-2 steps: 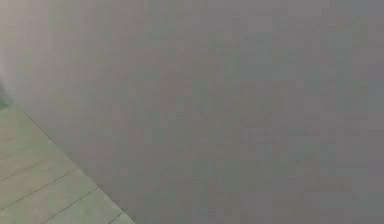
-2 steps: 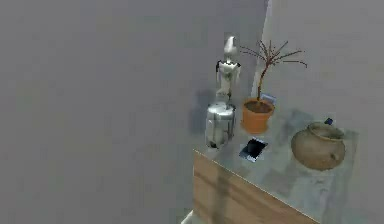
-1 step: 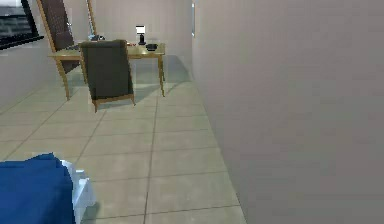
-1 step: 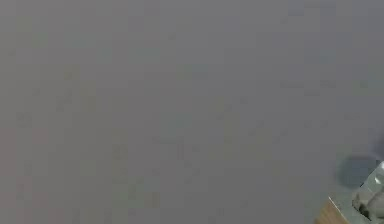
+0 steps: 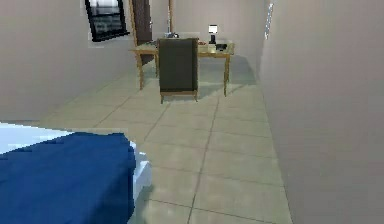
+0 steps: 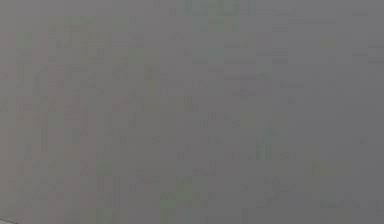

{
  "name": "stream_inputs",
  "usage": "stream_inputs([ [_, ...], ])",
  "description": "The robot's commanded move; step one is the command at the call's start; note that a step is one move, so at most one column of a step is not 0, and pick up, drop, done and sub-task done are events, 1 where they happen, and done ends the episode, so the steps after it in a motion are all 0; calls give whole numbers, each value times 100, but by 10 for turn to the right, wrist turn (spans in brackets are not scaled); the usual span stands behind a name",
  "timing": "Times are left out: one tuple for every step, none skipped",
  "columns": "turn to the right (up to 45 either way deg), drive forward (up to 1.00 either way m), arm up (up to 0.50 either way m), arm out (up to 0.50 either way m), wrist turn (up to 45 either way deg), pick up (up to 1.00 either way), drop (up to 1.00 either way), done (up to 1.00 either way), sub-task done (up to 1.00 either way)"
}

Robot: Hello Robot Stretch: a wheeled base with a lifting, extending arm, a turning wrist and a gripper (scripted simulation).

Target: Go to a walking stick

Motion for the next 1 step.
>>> stream_inputs([
  [0, 100, 0, 0, 0, 0, 0, 0, 0],
])
